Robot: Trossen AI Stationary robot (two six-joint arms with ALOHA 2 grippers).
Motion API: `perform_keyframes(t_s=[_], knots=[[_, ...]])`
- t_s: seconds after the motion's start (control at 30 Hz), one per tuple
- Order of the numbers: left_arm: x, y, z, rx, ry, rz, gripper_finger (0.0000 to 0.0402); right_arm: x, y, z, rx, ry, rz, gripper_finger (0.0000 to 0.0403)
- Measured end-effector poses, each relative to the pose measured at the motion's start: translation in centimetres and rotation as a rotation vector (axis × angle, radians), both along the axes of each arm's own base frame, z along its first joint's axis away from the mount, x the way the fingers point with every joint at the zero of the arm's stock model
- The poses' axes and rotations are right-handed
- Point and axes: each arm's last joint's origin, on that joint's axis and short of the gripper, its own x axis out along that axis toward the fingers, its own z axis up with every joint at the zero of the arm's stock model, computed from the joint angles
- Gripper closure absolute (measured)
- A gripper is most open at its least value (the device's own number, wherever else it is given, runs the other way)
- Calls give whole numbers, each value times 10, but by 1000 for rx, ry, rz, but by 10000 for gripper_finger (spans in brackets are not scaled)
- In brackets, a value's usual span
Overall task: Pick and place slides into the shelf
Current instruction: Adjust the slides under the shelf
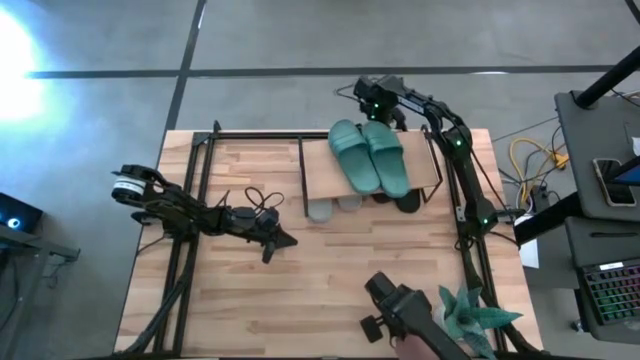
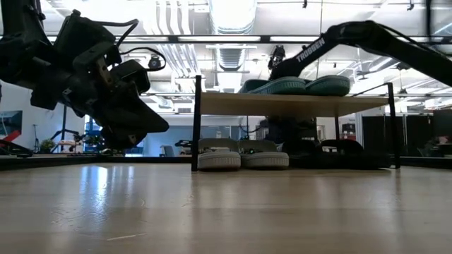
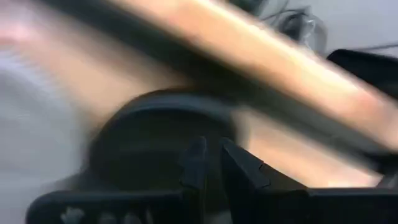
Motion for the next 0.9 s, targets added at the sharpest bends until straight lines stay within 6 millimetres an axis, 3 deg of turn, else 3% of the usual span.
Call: perform_keyframes(t_s=[0.13, 0.47, 0.9], knots=[[0, 1, 0, 7, -5, 4, 402, -6, 9, 7, 63, 52, 6, 364], [0, 1, 1, 26, -19, 3, 402, 8, -11, 11, -181, -76, -10, 364], [0, 1, 1, 29, -16, 4, 402, 21, 13, -9, 30, -98, 55, 364]])
